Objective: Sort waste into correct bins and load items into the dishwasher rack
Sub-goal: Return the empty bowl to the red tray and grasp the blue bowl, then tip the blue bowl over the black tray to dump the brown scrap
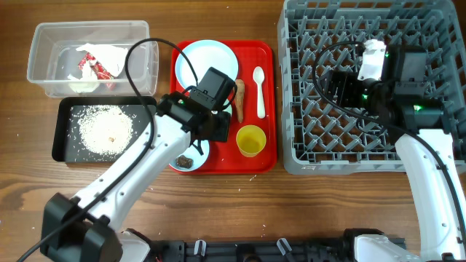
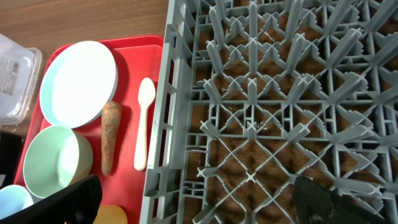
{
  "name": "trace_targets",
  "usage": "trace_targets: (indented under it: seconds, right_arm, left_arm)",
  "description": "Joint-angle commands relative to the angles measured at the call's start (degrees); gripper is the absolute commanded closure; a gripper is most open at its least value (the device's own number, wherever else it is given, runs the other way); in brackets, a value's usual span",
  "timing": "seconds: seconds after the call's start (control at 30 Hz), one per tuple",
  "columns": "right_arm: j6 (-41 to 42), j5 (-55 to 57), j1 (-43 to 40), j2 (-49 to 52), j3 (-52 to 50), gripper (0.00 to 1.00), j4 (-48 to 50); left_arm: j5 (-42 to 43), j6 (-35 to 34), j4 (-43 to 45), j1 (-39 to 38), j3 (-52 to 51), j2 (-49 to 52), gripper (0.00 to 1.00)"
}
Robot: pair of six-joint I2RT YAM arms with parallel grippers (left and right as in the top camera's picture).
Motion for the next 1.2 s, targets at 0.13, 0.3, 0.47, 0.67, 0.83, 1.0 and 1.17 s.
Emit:
trace_targets:
  seconds: [0.13, 0.3, 0.47, 0.67, 0.83, 1.0, 1.17]
  right_arm:
    - [0.8, -0.5, -0.1, 0.5, 0.9, 0.0, 0.4]
    - [0.8, -0.5, -0.1, 0.5, 0.9, 0.0, 0.5]
    - [0.8, -0.5, -0.1, 0.5, 0.9, 0.0, 0.4]
    - [0.8, -0.5, -0.1, 0.5, 0.9, 0.0, 0.3]
    - [0.8, -0.5, -0.1, 0.5, 0.9, 0.0, 0.3]
    - [0.8, -0.5, -0.1, 0.5, 0.9, 0.0, 0.3]
    - [0.8, -0.5, -0.1, 0.5, 0.9, 0.0, 0.3]
  left_arm:
    - [3.0, 3.3, 7.7, -2.0, -12.1, 3.3, 0.46]
    - [3.5, 3.4, 11.2, -3.5, -16.2, 4.2, 0.68]
    - [0.3, -0.1, 12.6, -3.4, -16.9, 7.0, 0.96]
    - [0.0, -5.9, 7.6, -2.8, -13.7, 4.9, 0.96]
    - [8.3, -6.7, 0.7, 6.2, -1.7, -3.0, 0.96]
    - [20.5, 1.9, -1.2, 27.9, -1.2, -7.1, 0.96]
    - [48.9, 18.8, -1.3, 54.1, -2.4, -3.0, 0.96]
